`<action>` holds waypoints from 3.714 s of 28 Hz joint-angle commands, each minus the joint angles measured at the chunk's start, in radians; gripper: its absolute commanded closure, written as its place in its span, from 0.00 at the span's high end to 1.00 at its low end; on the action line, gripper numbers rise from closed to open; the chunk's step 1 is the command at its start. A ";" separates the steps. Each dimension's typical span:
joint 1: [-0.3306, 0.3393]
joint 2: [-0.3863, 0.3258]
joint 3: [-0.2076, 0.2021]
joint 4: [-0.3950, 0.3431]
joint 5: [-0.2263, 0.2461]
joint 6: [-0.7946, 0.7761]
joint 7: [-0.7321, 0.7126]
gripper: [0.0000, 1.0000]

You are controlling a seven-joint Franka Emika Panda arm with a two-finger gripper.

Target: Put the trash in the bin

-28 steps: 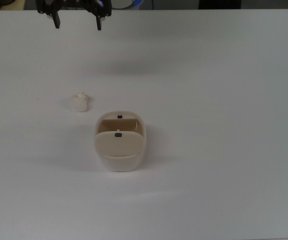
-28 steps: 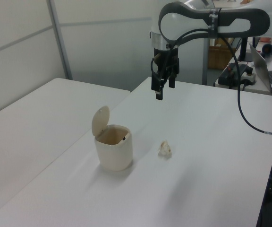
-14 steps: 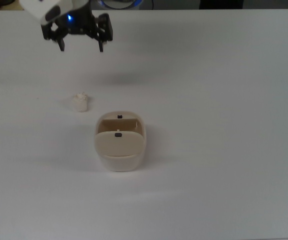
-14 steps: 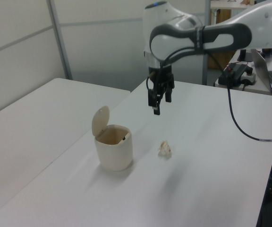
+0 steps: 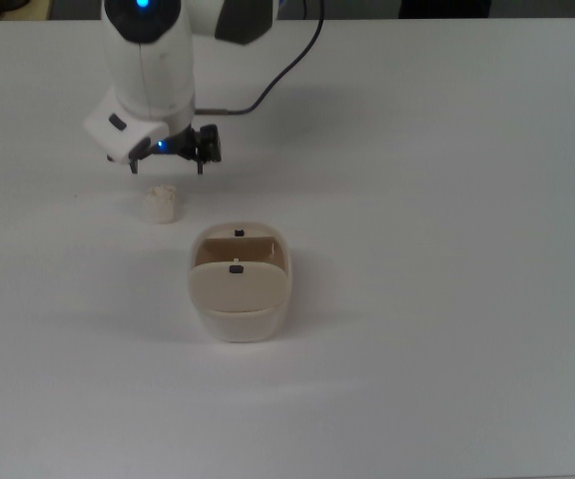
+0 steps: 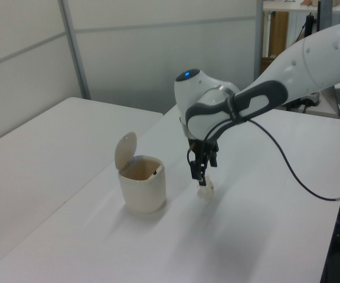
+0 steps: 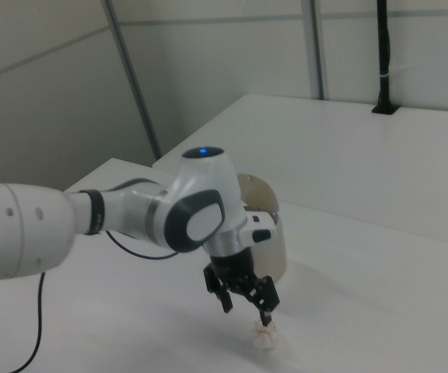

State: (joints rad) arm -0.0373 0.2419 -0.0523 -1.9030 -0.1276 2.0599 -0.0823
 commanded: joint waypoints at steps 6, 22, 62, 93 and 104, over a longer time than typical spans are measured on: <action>-0.029 0.100 -0.003 0.004 -0.064 0.144 0.056 0.81; -0.030 0.028 -0.004 0.005 -0.057 0.128 0.058 0.15; -0.018 0.028 0.143 0.220 0.134 0.345 0.107 1.00; -0.029 -0.217 0.127 0.231 0.057 -0.328 0.124 1.00; -0.029 -0.249 0.131 0.231 0.060 -0.406 0.107 1.00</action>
State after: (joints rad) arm -0.0713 0.0233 0.0816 -1.6632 -0.0570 1.7057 0.0393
